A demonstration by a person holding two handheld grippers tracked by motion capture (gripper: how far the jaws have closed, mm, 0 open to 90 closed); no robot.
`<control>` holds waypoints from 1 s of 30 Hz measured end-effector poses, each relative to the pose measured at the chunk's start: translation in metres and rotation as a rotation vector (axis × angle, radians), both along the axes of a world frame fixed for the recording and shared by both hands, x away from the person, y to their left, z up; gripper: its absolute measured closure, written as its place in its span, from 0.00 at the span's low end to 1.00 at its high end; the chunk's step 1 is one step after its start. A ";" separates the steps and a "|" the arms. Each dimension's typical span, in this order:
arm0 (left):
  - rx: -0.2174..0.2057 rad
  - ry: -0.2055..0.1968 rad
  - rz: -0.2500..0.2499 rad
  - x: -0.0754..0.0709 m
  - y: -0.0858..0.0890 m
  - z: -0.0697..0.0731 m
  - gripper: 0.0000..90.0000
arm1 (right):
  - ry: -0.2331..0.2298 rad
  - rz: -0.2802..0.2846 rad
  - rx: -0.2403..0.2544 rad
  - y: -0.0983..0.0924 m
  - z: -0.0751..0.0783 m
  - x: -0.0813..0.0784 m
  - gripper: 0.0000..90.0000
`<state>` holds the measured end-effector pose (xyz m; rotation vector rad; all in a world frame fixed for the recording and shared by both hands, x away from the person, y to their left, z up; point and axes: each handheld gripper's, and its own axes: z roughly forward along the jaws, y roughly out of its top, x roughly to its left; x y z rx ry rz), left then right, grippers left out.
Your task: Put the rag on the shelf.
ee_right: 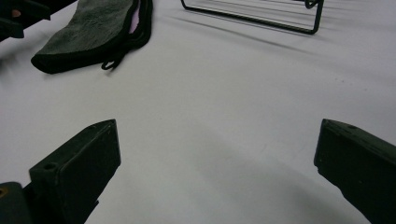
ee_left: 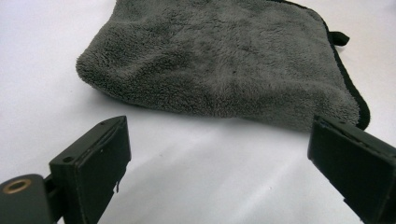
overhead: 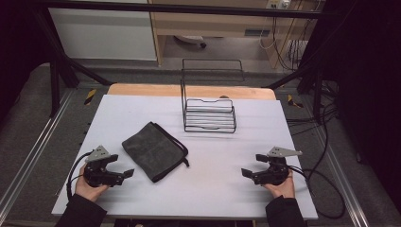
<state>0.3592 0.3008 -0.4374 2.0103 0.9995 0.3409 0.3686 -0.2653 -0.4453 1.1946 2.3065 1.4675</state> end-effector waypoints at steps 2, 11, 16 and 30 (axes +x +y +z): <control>-0.002 0.000 0.006 0.000 -0.001 0.001 0.07 | 0.000 -0.001 0.003 0.000 0.001 0.000 0.01; -0.003 0.002 0.008 -0.001 -0.007 0.007 0.09 | -0.007 -0.008 -0.007 -0.001 0.001 -0.001 0.01; -0.006 0.002 -0.001 -0.004 -0.018 0.013 0.12 | -0.005 -0.011 -0.014 -0.001 0.001 -0.001 0.02; 0.025 0.024 -0.077 -0.015 -0.076 0.029 0.45 | -0.012 -0.015 -0.014 -0.001 0.002 -0.002 0.02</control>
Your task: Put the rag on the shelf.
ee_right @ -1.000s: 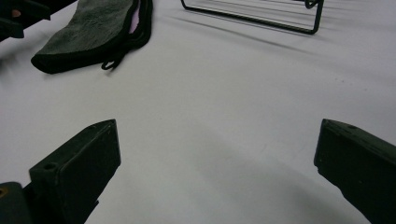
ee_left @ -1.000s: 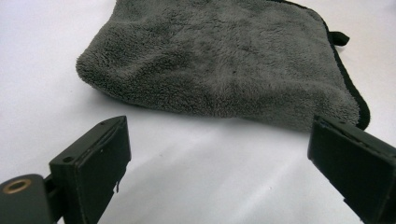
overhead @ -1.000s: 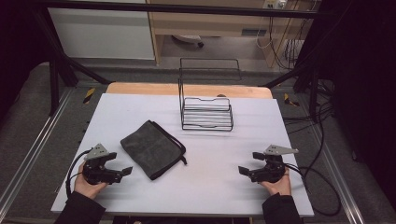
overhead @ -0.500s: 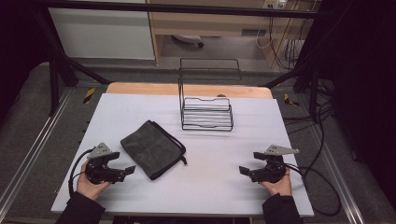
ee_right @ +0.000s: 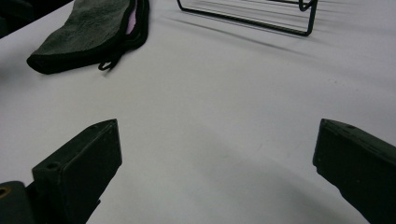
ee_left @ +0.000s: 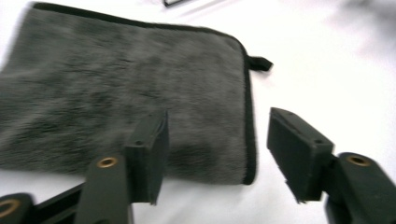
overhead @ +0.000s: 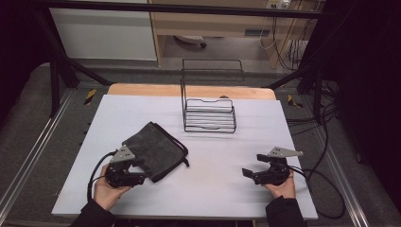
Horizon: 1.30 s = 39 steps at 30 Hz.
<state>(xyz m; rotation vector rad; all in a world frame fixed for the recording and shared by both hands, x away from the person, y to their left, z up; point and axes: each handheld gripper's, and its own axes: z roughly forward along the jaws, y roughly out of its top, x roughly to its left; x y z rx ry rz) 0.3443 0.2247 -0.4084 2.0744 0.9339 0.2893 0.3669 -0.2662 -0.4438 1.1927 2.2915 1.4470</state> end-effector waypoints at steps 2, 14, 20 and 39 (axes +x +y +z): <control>0.018 0.018 -0.015 -0.001 -0.010 -0.003 0.51 | 0.002 0.001 0.003 0.000 0.000 0.000 0.02; 0.075 0.074 0.018 0.004 -0.037 -0.028 0.59 | 0.010 0.004 -0.001 0.001 -0.001 0.000 0.02; 0.086 0.068 0.048 0.004 -0.037 -0.032 0.67 | 0.013 0.005 -0.006 0.002 -0.001 0.000 0.02; 0.133 0.102 0.060 0.006 -0.034 -0.025 0.92 | 0.005 0.013 -0.010 0.005 0.000 0.001 0.03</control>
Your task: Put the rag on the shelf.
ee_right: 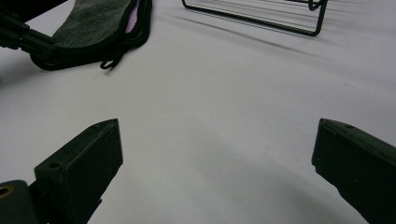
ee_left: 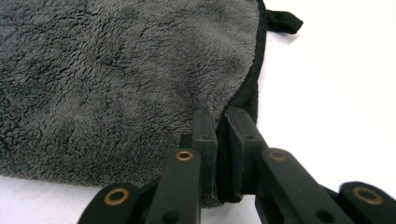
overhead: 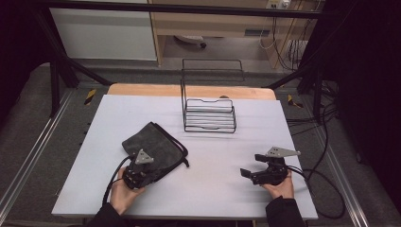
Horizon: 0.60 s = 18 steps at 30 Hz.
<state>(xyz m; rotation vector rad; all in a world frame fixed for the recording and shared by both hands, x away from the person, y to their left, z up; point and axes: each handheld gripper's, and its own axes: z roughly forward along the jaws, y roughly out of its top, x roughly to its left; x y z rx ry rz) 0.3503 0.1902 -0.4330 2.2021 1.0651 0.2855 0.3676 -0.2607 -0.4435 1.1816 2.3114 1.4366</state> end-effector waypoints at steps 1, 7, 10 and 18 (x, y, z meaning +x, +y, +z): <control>-0.003 0.004 -0.002 -0.001 0.002 0.001 0.92 | 0.002 -0.002 0.002 0.000 0.000 0.000 0.03; 0.014 0.012 -0.028 -0.009 0.016 0.006 0.92 | -0.003 0.000 -0.001 0.001 0.001 -0.001 0.03; 0.020 0.026 -0.041 -0.011 0.026 0.007 0.92 | -0.003 0.007 -0.005 0.002 0.001 -0.001 0.03; 0.057 0.039 -0.081 -0.020 0.048 0.010 0.92 | -0.012 0.015 0.002 0.008 0.004 -0.001 0.05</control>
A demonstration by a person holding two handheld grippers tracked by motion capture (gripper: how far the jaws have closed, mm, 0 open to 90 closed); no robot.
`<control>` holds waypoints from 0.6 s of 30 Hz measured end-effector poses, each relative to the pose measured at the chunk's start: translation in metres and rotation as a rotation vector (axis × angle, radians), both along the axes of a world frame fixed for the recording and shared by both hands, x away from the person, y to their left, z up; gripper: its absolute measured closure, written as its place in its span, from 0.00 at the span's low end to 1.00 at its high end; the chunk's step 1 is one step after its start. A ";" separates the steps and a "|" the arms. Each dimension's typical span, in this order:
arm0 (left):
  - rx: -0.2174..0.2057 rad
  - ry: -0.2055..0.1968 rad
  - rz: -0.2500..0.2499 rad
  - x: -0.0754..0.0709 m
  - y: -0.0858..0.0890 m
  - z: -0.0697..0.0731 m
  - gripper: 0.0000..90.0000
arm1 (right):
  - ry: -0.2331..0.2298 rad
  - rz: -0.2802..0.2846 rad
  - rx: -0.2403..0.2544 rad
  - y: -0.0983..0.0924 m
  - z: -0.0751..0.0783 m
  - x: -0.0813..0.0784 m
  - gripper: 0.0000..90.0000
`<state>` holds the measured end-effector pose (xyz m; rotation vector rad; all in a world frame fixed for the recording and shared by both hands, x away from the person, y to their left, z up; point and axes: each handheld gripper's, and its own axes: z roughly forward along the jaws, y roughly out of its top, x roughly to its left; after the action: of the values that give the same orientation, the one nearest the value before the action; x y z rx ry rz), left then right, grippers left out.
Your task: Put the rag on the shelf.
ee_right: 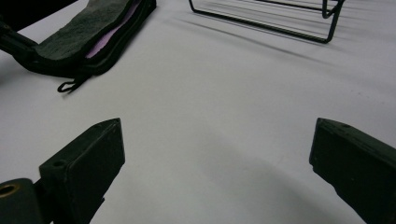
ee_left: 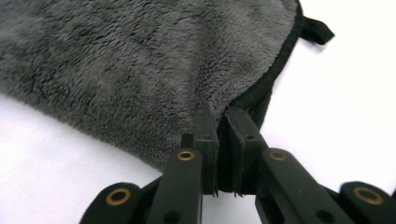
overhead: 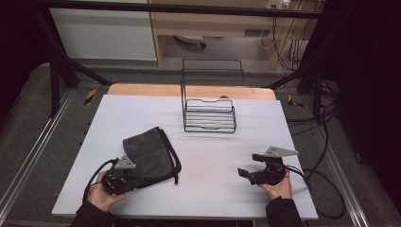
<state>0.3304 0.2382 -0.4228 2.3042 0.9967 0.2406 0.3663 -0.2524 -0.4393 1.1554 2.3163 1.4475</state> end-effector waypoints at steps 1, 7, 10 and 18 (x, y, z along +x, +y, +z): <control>-0.002 -0.005 -0.001 -0.001 0.002 0.000 0.91 | 0.003 -0.005 -0.001 0.003 0.001 0.000 0.05; -0.051 -0.025 0.006 -0.005 0.004 0.002 0.74 | -0.001 0.017 0.007 0.025 0.011 0.000 0.12; -0.094 -0.045 0.025 -0.005 0.008 0.008 0.62 | -0.017 0.047 -0.004 0.045 0.017 0.001 0.19; -0.164 -0.099 0.104 0.004 0.026 0.010 0.32 | -0.015 0.143 -0.037 0.118 0.025 0.010 0.29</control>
<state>0.3346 0.2646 -0.4129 2.0759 1.0471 0.3010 0.3765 -0.1342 -0.4145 0.9840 2.4487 1.4467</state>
